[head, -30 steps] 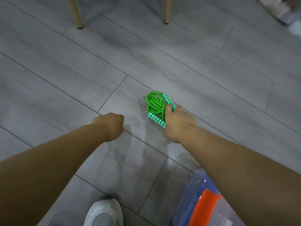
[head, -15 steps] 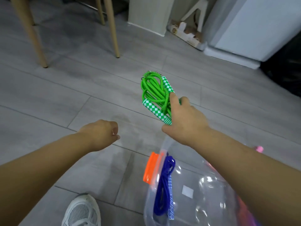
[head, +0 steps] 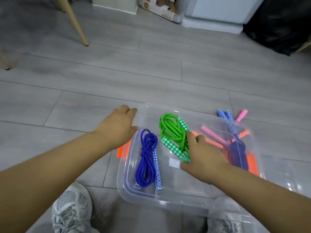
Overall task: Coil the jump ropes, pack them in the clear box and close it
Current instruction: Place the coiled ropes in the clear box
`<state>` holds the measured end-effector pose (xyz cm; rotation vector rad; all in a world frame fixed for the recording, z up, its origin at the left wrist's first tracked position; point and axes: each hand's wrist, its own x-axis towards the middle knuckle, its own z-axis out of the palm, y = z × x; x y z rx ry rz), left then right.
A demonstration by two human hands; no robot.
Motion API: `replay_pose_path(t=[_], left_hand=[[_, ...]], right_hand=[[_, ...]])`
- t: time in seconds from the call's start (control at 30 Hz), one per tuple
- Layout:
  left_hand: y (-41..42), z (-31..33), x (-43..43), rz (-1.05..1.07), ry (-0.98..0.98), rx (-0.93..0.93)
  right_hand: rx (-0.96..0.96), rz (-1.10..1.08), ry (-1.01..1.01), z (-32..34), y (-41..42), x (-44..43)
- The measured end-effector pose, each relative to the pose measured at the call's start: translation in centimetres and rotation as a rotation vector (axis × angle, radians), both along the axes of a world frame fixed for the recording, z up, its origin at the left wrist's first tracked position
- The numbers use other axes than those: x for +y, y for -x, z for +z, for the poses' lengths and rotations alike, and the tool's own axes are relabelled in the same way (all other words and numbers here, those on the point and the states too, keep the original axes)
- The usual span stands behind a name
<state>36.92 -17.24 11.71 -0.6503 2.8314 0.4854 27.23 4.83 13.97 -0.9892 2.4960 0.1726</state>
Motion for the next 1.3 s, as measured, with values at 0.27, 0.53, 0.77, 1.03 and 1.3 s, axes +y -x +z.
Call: replay_pose_path(t=[0.27, 0.53, 0.77, 1.03, 1.3], left_hand=[[2.2, -1.2, 2.0, -0.076, 0.278, -0.209], [1.6, -2.5, 1.8, -0.090, 0.372, -0.058], [1.7, -2.8, 1.8, -0.138, 0.409, -0.098], [0.8, -3.0, 1.5, -0.079, 0.290, -0.042], [-0.3, -1.9, 2.6, -0.089, 0.254, -0.138]], right_hand=[[-0.224, -0.323, -0.120, -8.8, 0.6, -0.6], [-0.255, -0.487, -0.223, -15.7, -2.4, -1.9], [-0.434, -0.407, -0.224, -16.6, -2.4, -3.3], [-0.474, -0.099, -0.264, -13.8, -0.4, -2.7], [-0.542, 0.279, -0.196, -6.1, -0.3, 1.1]])
